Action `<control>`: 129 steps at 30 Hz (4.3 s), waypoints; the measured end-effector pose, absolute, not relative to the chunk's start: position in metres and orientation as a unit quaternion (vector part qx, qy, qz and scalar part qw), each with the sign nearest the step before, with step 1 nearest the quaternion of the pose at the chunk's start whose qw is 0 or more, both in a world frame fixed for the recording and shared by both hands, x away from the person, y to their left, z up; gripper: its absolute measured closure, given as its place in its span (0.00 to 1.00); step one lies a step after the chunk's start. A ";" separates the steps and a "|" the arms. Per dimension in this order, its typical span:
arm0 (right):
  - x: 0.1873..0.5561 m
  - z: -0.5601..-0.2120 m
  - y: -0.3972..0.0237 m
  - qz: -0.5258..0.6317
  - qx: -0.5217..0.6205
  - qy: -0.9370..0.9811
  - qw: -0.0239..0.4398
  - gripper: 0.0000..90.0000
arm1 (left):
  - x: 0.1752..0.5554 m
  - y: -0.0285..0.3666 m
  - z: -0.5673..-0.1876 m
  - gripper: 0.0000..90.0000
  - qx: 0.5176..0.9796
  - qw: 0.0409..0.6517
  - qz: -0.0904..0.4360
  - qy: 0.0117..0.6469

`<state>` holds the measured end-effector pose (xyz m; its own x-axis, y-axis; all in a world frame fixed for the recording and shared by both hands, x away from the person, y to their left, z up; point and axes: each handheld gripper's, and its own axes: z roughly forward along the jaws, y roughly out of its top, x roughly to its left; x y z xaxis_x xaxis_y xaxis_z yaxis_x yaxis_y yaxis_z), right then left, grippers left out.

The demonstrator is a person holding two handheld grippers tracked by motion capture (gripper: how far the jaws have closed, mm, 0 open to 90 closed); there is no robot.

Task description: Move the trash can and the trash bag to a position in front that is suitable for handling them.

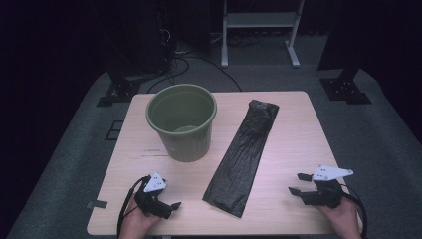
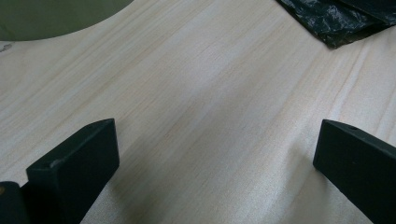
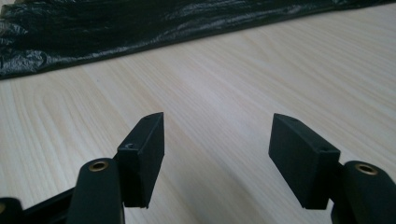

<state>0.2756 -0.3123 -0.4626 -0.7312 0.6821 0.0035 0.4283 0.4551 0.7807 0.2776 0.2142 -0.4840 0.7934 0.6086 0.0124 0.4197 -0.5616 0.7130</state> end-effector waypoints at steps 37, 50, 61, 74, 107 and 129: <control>0.336 -0.468 -0.220 0.426 0.339 0.834 0.091 0.46 | 0.278 0.214 -0.484 0.00 0.874 0.364 0.130 0.295; 0.344 -0.481 -0.198 0.402 0.335 0.847 0.095 0.50 | 0.278 0.214 -0.484 0.00 0.874 0.364 0.130 0.295; 0.339 -0.481 -0.195 0.390 0.325 0.851 0.132 0.98 | 0.278 0.214 -0.484 0.00 0.874 0.364 0.130 0.295; 0.338 -0.472 -0.215 0.393 0.333 0.851 0.103 1.00 | 0.278 0.214 -0.484 0.00 0.874 0.364 0.130 0.295; 0.299 -0.462 -0.355 0.377 0.411 0.819 0.135 0.99 | 0.277 0.214 -0.484 0.00 0.873 0.364 0.131 0.296; 0.298 -0.458 -0.371 0.407 0.457 0.771 0.176 0.11 | 0.278 0.214 -0.484 0.00 0.873 0.364 0.130 0.297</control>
<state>0.2985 -0.3708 -0.4584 -0.5209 0.8476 0.1009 0.5612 0.2510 0.7887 0.2776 0.2140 -0.4839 0.7901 0.6128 0.0117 0.4229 -0.5588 0.7133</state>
